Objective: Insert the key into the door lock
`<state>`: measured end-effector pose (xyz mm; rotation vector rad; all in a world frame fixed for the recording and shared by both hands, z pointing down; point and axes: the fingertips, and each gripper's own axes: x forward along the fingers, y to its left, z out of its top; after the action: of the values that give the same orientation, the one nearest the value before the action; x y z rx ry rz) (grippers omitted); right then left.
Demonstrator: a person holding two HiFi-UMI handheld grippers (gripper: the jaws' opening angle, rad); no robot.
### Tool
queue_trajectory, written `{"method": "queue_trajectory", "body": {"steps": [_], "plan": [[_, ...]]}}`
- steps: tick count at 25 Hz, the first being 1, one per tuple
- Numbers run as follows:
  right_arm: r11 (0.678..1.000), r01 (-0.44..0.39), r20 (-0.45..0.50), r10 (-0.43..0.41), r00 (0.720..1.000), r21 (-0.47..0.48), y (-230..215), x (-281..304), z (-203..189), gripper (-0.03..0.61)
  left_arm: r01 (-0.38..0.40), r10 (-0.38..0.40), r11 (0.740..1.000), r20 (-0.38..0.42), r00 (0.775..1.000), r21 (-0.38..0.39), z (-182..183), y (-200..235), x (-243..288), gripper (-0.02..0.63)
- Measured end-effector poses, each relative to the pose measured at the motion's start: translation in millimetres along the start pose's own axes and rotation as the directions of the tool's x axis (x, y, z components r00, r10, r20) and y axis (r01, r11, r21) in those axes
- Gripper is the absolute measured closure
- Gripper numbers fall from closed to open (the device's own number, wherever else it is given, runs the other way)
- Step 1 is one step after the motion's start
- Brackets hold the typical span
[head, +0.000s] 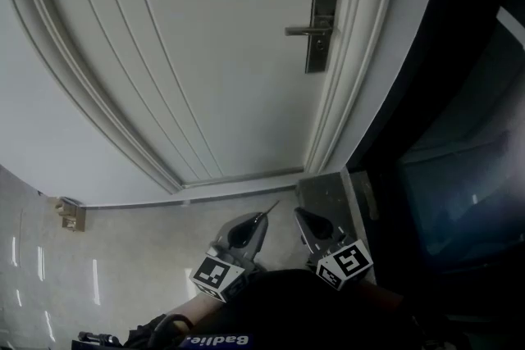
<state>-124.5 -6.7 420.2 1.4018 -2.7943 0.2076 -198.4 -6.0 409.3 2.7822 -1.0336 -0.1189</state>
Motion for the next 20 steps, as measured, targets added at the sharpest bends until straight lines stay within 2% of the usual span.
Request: {"method": "queue_trajectory", "body": {"steps": [9,14,20], "plan": [[0.997,0.072,-0.005,-0.072,0.997,-0.002,0.3,47.1,0.0,0.575,0.053,-0.052,0.998,0.006,0.999,-0.032,8.0,54.2,5.7,0.583],[0.994,0.107,-0.024,-0.107,0.994,0.023,-16.4,50.9,-2.6,0.575,0.071,-0.071,0.997,-0.003,0.997,-0.044,12.2,59.9,24.1,0.583],[0.996,0.079,-0.010,-0.079,0.997,0.033,-53.0,61.7,-0.5,0.575,0.028,-0.028,0.999,-0.004,1.000,-0.022,6.4,68.8,54.7,0.583]]}}
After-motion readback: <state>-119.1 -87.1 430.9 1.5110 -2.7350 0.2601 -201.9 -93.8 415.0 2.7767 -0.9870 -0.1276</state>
